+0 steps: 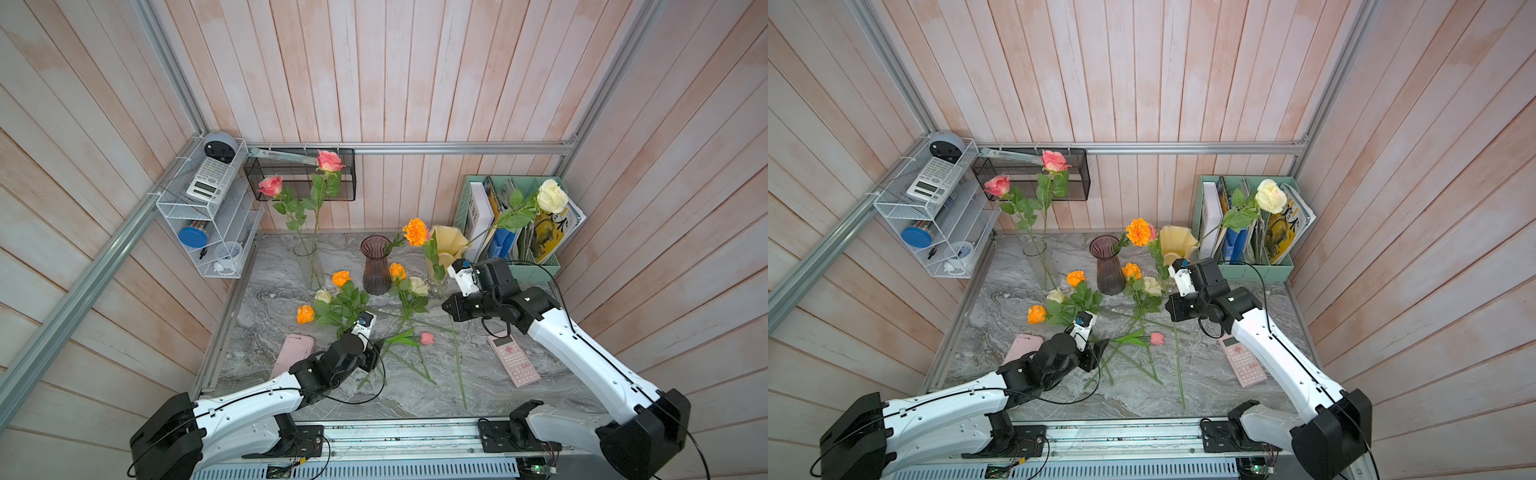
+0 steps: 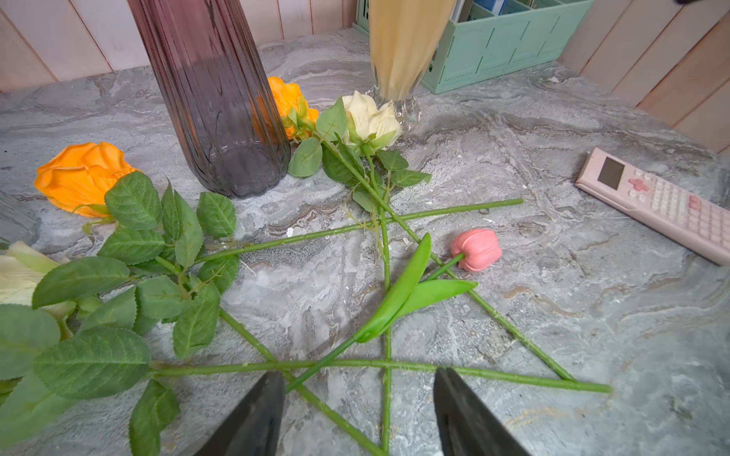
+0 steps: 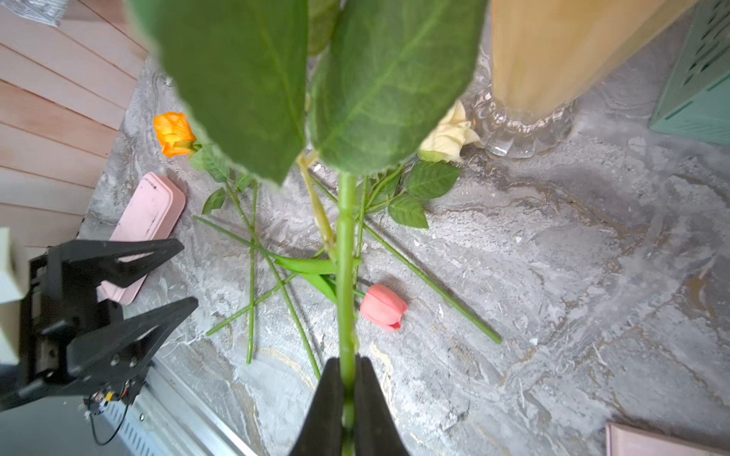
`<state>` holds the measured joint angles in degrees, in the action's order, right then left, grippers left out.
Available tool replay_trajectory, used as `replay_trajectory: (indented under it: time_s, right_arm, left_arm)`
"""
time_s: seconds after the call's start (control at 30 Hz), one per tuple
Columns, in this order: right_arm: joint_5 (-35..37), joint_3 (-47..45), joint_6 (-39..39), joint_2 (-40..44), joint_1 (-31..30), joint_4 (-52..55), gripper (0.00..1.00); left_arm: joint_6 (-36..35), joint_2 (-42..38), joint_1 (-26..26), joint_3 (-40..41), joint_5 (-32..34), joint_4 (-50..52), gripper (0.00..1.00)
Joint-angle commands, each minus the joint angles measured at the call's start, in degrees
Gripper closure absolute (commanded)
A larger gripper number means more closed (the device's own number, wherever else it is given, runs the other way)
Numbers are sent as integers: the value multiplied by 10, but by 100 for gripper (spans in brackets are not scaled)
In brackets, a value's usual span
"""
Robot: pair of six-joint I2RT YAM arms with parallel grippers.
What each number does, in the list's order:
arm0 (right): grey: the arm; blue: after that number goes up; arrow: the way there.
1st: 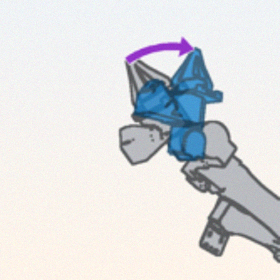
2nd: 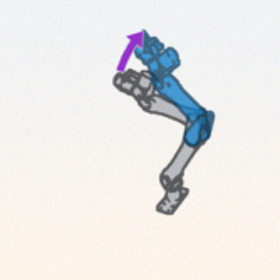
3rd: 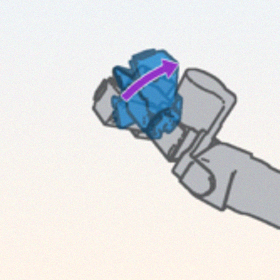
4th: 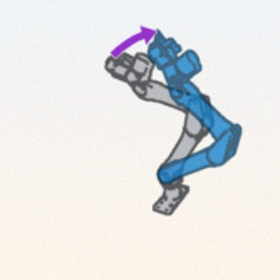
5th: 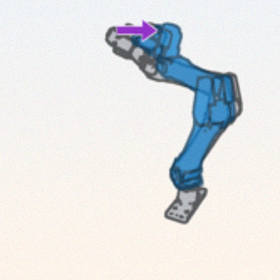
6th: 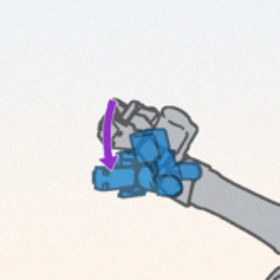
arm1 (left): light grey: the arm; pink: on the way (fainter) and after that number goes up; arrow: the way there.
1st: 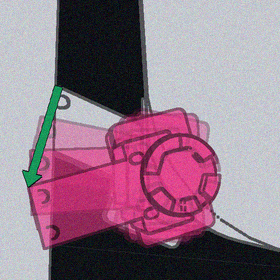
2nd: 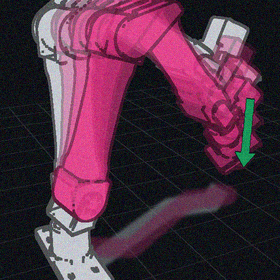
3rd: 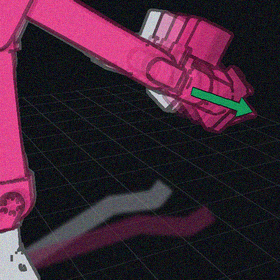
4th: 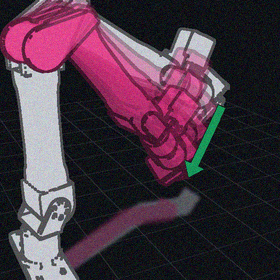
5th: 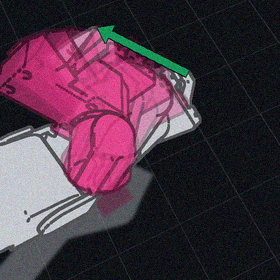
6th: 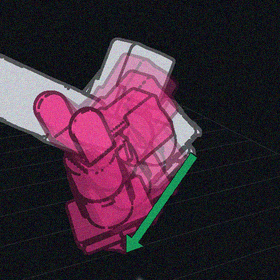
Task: Arrange the flowers in different vases according to their colors
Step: Pick up the flower at the center of the board.
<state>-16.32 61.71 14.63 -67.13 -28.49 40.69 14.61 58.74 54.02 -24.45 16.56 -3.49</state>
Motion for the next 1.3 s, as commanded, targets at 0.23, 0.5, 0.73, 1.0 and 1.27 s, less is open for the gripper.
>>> replay_trajectory:
  time_s: [0.23,0.5,0.73,1.0,1.27]
  right_arm:
    - [-16,-59,29,163,-8,82,100]
    - [28,-44,43,245,-8,115,100]
    - [77,20,24,229,-8,25,100]
    - [193,98,-27,96,-7,-213,100]
    - [279,200,-120,-55,5,-449,100]
  left_arm:
    - [3,-34,2,15,-13,16,36]
    - [-1,-51,2,16,-14,29,36]
    - [-5,-61,2,12,-13,38,36]
    - [-7,-60,1,11,-8,35,36]
    - [1,-63,2,11,-10,36,36]
